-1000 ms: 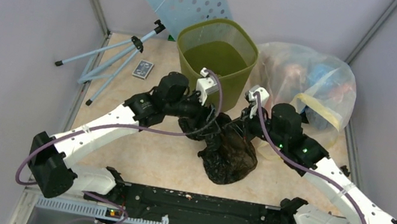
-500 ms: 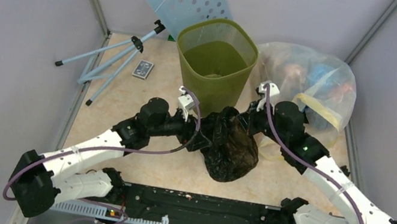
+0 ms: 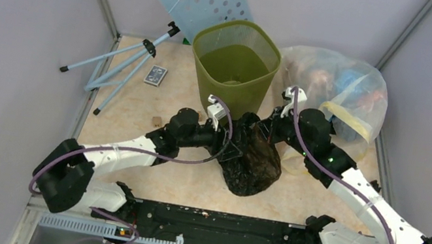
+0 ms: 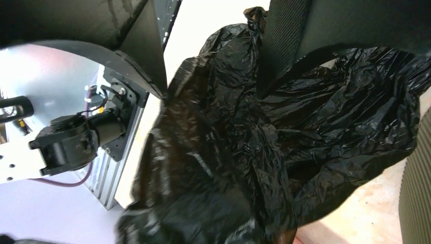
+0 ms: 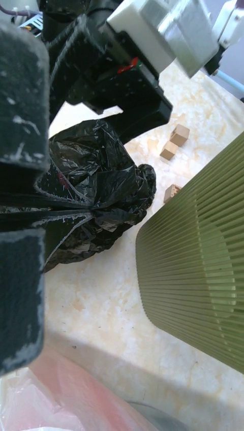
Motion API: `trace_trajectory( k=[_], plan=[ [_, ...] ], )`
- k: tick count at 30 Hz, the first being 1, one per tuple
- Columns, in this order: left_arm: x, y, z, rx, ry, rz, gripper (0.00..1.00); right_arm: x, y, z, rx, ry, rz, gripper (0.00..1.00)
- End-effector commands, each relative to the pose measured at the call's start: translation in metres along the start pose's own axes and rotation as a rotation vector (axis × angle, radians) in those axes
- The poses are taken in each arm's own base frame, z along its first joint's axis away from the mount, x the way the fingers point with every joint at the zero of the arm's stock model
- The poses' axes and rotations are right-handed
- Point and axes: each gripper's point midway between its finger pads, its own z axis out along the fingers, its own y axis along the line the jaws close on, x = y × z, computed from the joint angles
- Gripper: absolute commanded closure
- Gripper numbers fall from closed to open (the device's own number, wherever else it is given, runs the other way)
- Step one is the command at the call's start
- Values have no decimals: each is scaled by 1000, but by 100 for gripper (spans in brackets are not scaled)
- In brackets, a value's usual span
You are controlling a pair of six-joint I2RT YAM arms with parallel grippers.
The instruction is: Put the trash bags into the trash bin
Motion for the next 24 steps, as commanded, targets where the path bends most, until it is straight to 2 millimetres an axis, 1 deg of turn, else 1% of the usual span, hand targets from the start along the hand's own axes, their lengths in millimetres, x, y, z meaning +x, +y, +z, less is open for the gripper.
trace_trajectory(
  k=[1, 2, 4, 5, 6, 8, 9, 11, 13, 14, 15, 17, 18, 21, 24],
  plan=[
    [-11, -10, 14, 78, -51, 14, 38, -14, -9, 0, 37, -71, 33, 100],
    [-12, -9, 18, 90, -58, 18, 49, -13, -13, 0, 60, -77, 39, 100],
    [-16, -7, 23, 86, -63, 39, 74, -14, -31, -2, 146, -100, 54, 100],
    [-18, -1, 24, 47, -54, 41, 90, -16, -40, -4, 195, -118, 59, 100],
    [-20, 7, 24, -7, -43, 44, 99, -19, -52, -7, 256, -138, 61, 100],
    [-24, 26, 20, -142, -11, 22, 100, -25, -71, -14, 355, -185, 53, 100],
    [-28, 32, 16, -193, 6, 22, 100, -28, -78, -17, 394, -208, 42, 100],
    [-30, 37, 9, -252, 58, 25, 100, -35, -93, -23, 473, -257, 22, 100],
    [-31, 39, 1, -286, 116, 23, 100, -40, -103, -25, 534, -283, 4, 100],
    [-34, 38, -2, -301, 133, 24, 100, -41, -107, -24, 556, -284, -4, 99],
    [-36, 39, -6, -320, 152, 19, 100, -42, -108, -22, 565, -279, -15, 90],
    [-41, 44, -10, -366, 178, 2, 100, -40, -106, -16, 548, -247, -36, 60],
    [-45, 45, -13, -378, 190, -9, 100, -39, -101, -13, 522, -225, -44, 51],
    [-56, 45, -5, -371, 217, -45, 100, -37, -80, -11, 394, -197, -68, 37],
    [-66, 37, 8, -318, 218, -95, 100, -32, -66, -22, 309, -218, -76, 27]
  ],
)
